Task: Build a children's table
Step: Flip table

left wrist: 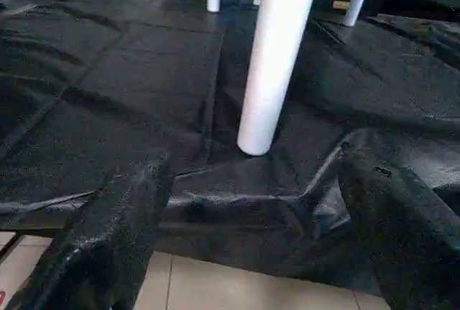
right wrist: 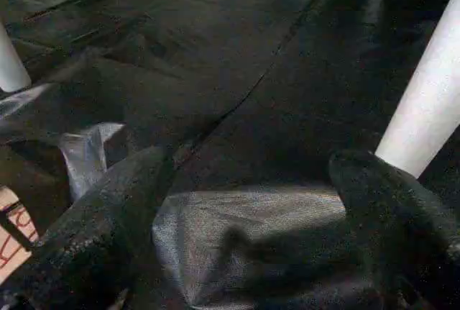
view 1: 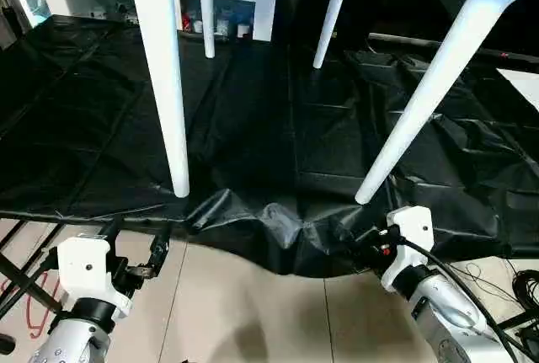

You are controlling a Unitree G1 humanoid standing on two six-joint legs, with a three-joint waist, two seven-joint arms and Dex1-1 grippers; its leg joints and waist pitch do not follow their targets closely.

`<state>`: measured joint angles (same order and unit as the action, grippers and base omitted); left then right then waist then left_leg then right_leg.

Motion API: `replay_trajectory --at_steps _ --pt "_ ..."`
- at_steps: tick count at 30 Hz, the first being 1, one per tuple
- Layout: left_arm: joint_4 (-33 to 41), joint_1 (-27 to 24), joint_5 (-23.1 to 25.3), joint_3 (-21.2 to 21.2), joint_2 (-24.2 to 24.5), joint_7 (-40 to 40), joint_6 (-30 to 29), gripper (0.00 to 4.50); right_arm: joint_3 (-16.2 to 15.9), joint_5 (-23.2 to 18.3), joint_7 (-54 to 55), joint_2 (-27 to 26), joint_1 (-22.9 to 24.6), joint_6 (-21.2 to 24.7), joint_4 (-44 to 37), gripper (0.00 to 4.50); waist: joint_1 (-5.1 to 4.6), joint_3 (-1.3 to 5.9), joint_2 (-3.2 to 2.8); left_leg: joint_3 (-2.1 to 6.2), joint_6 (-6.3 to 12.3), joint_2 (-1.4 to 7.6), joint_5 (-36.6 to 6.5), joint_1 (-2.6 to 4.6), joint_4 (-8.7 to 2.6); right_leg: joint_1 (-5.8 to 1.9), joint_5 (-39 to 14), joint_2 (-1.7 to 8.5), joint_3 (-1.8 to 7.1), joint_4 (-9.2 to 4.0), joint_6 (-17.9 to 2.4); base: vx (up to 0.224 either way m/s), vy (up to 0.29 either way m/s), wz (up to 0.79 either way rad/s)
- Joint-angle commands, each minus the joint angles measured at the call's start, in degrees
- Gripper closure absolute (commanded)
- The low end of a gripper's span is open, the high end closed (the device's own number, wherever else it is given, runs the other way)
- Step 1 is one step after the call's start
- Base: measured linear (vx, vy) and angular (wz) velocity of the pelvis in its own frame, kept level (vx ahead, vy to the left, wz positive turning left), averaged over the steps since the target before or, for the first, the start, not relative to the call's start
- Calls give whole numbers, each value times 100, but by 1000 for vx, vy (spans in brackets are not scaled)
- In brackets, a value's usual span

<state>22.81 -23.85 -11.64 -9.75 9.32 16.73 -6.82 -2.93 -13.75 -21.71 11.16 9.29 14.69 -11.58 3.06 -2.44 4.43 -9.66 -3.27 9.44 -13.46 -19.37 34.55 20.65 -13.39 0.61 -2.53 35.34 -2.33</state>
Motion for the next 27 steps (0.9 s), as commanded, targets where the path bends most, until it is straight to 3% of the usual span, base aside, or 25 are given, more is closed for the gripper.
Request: replay_trajectory --at_steps 1,17,27 --pt "87 18 0 54 16 32 30 37 25 34 6 55 -30 -6 -76 50 6 162 -113 209 170 458 -833 -14 -444 -176 -523 728 408 -448 -570 0 0 0" --pt "87 18 0 54 16 32 30 37 25 34 6 55 -30 -6 -76 50 7 159 -108 209 167 455 -858 -13 -445 -177 -597 729 409 -453 -564 0 0 0" --pt "87 18 0 54 16 32 30 37 25 34 6 55 -30 -6 -76 50 6 128 -112 219 111 456 -1117 11 -469 -157 -1114 732 414 -499 -513 0 0 0"
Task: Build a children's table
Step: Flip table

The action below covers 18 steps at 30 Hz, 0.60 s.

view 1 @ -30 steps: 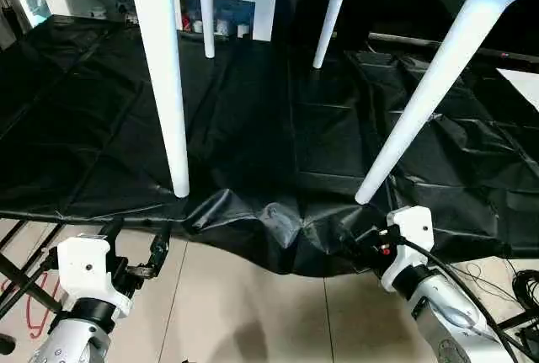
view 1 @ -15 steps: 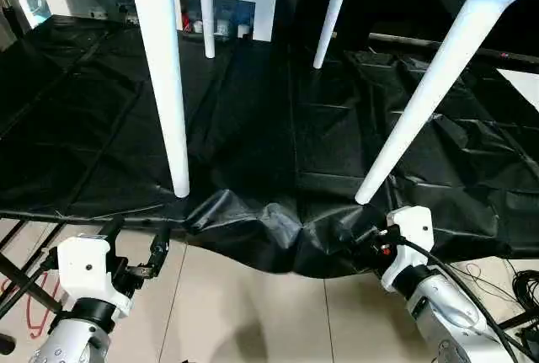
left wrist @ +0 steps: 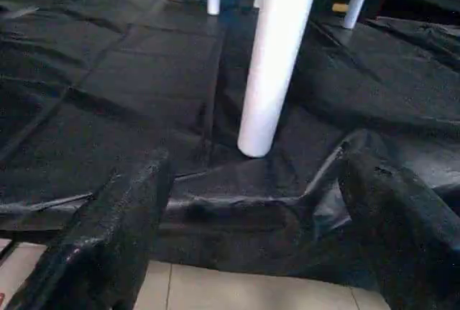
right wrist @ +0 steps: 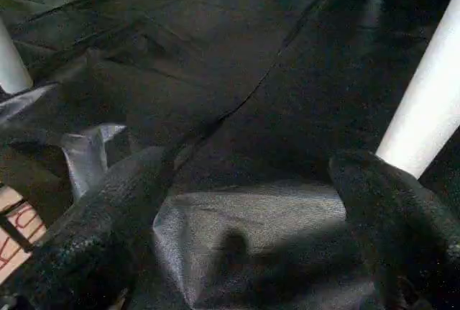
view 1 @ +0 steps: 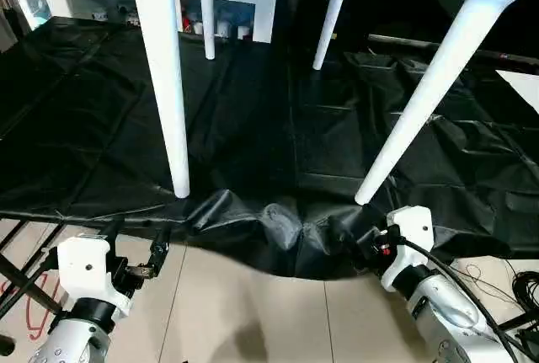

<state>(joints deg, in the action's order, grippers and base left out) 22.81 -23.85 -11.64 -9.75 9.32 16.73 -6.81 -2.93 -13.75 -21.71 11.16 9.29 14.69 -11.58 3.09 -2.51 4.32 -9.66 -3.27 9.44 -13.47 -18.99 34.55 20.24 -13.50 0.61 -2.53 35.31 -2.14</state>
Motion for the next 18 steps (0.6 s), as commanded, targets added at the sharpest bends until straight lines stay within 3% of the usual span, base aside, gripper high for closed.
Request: replay_trajectory --at_steps 1,18 --pt "87 18 0 54 16 32 30 37 25 34 6 55 -30 -6 -76 50 1 135 -104 221 106 458 -1125 -27 -469 -114 -1121 730 415 -496 -530 0 0 0" --pt "87 18 0 54 16 32 30 37 25 34 6 55 -30 -6 -76 50 4 142 -105 222 114 460 -1079 -28 -472 -120 -1008 732 413 -487 -547 0 0 0"
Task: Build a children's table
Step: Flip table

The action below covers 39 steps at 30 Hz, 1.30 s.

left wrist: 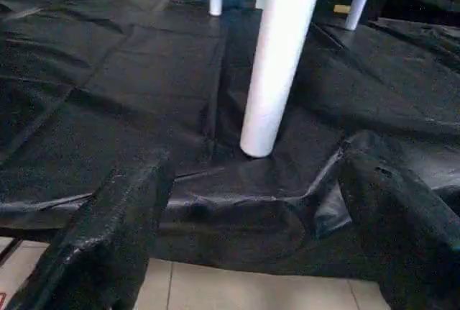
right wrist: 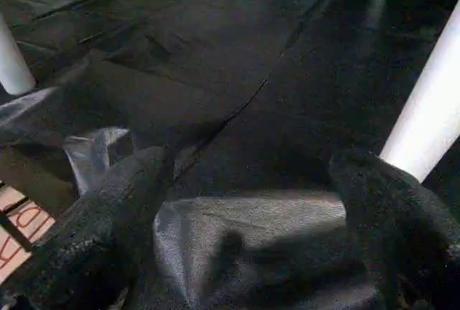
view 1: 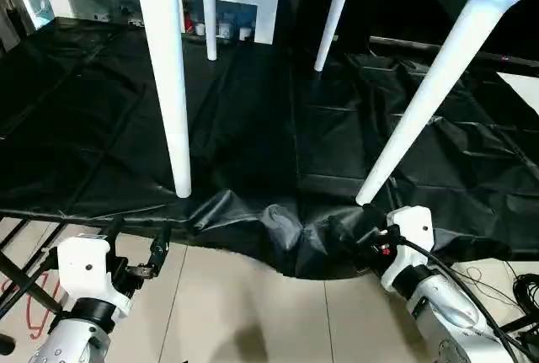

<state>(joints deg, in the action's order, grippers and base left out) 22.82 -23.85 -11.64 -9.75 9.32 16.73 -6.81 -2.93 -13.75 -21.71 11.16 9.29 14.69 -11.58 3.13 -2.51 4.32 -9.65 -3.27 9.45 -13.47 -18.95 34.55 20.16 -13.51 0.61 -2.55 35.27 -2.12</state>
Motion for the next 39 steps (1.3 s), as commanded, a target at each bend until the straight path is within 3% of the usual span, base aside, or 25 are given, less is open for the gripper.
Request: replay_trajectory --at_steps 1,39 --pt "87 18 0 54 16 32 30 37 25 34 6 55 -30 -6 -76 50 -1 140 -101 220 114 458 -1084 -31 -471 -111 -1014 733 415 -485 -548 0 0 0" --pt "87 18 0 54 16 32 30 37 25 34 6 55 -30 -6 -76 50 0 135 -104 222 115 457 -1124 -35 -477 -107 -1119 736 417 -497 -528 0 0 0"
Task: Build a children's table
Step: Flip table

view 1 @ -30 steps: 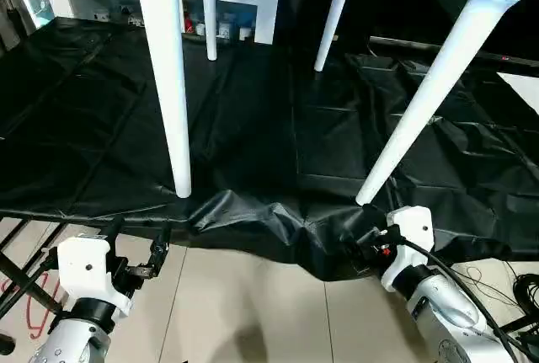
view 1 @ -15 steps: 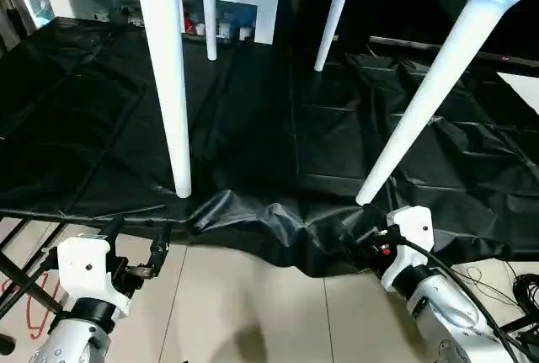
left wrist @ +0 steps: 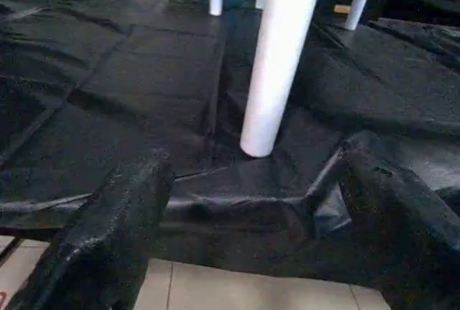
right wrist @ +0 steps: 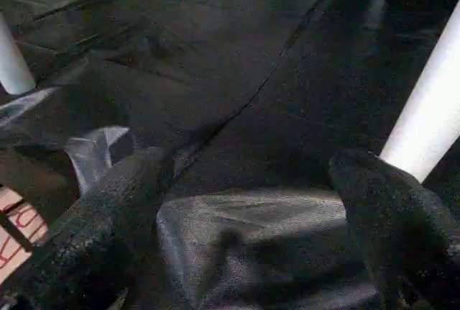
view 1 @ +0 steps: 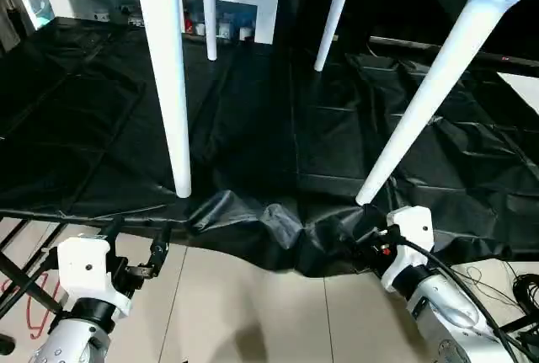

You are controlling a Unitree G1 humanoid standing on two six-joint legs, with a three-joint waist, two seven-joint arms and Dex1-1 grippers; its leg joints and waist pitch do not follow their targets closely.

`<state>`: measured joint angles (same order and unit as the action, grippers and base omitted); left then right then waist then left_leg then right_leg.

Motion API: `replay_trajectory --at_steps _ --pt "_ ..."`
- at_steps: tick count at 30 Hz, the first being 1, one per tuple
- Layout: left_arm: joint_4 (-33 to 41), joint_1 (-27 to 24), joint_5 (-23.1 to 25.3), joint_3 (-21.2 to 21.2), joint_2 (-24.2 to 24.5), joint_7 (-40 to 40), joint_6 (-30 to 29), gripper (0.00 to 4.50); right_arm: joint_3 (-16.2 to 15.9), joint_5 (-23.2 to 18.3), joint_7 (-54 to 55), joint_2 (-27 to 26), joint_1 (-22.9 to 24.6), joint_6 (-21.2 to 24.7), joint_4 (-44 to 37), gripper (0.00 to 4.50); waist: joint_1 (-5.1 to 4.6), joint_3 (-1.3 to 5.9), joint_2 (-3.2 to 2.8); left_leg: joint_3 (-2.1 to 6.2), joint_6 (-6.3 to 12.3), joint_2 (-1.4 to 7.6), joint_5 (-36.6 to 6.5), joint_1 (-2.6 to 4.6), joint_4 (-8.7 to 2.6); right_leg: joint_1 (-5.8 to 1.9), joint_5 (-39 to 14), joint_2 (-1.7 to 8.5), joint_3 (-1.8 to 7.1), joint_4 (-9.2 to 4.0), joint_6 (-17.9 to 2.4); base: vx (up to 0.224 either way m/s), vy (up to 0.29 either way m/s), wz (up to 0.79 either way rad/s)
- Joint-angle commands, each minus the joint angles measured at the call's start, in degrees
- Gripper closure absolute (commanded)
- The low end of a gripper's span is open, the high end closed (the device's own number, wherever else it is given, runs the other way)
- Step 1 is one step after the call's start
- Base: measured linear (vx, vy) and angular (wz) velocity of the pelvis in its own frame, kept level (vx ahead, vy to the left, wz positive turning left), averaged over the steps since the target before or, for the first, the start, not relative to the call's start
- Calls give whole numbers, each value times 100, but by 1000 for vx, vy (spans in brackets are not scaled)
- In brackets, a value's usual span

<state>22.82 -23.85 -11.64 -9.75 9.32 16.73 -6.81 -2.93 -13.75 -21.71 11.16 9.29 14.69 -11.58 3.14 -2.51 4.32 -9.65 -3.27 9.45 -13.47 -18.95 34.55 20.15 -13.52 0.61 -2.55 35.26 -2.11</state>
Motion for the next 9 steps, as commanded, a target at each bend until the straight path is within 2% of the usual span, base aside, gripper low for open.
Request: replay_trajectory --at_steps 1,9 --pt "87 18 0 54 16 32 30 37 25 34 6 55 -30 -6 -76 50 -2 138 -100 222 113 455 -1119 -37 -474 -110 -1113 733 416 -494 -526 0 0 0" --pt "87 18 0 54 16 32 30 37 25 34 6 55 -30 -6 -76 50 0 137 -105 222 117 459 -1110 -35 -477 -110 -1071 739 416 -492 -542 0 0 0"
